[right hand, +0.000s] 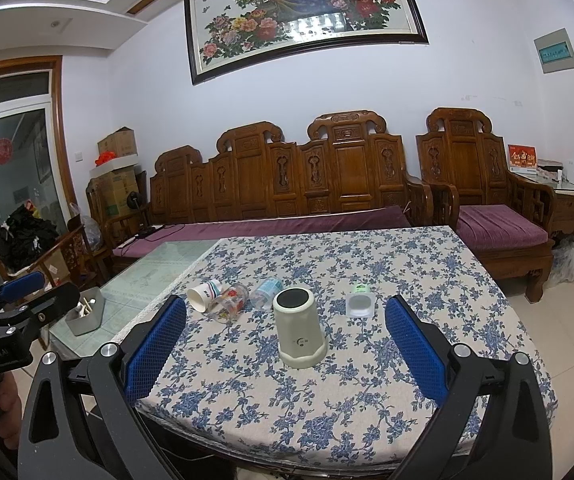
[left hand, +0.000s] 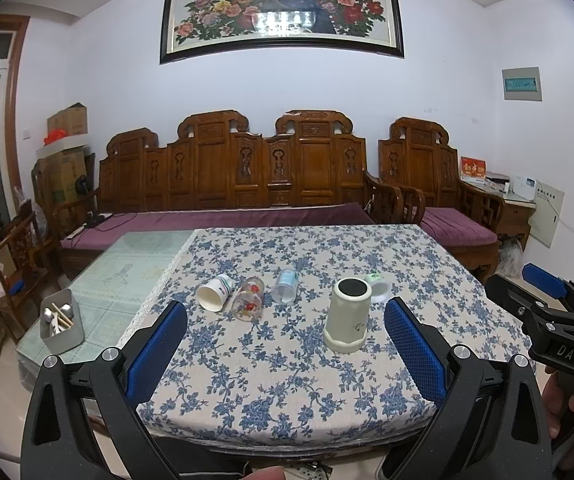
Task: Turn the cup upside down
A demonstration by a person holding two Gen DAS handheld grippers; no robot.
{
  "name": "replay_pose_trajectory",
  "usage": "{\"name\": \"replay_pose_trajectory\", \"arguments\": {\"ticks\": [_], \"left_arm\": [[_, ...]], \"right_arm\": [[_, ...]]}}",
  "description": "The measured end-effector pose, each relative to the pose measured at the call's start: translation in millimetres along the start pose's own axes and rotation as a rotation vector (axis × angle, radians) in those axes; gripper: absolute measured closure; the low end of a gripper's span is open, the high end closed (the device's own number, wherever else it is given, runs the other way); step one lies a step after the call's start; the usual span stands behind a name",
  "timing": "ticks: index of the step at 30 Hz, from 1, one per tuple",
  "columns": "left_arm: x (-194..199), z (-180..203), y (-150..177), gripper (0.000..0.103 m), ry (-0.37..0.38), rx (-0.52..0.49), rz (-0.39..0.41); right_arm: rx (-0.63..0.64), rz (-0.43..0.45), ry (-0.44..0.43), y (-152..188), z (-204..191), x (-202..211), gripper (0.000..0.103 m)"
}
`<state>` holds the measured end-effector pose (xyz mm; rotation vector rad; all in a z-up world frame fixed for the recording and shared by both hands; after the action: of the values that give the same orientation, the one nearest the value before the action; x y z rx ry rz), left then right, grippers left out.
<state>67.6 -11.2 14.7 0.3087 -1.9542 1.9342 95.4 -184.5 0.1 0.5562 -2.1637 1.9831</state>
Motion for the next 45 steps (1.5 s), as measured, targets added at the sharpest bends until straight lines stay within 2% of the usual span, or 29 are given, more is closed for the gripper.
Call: {"name": "replay_pose_trajectory", "arguments": {"ticks": [45], "left_arm": [[1.2, -8.5, -2.2, 0.008, 0.0, 0.009, 0.002]], "right_arm": [[-0.002, -0.001, -0.002, 1.2, 2.4, -1.4, 0.003]]}}
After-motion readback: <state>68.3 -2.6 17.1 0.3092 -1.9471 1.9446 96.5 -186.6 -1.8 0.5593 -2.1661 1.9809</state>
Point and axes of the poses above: each gripper's, at about its wrist camera, not at the fingertips, and x roughly against the way its jaws point, z to its right, y to its underside, the point moved 3 cm from there along -x, roughly the way its jaws point, and after that the axes turned 6 degrees about y, right-handed, at the moved point
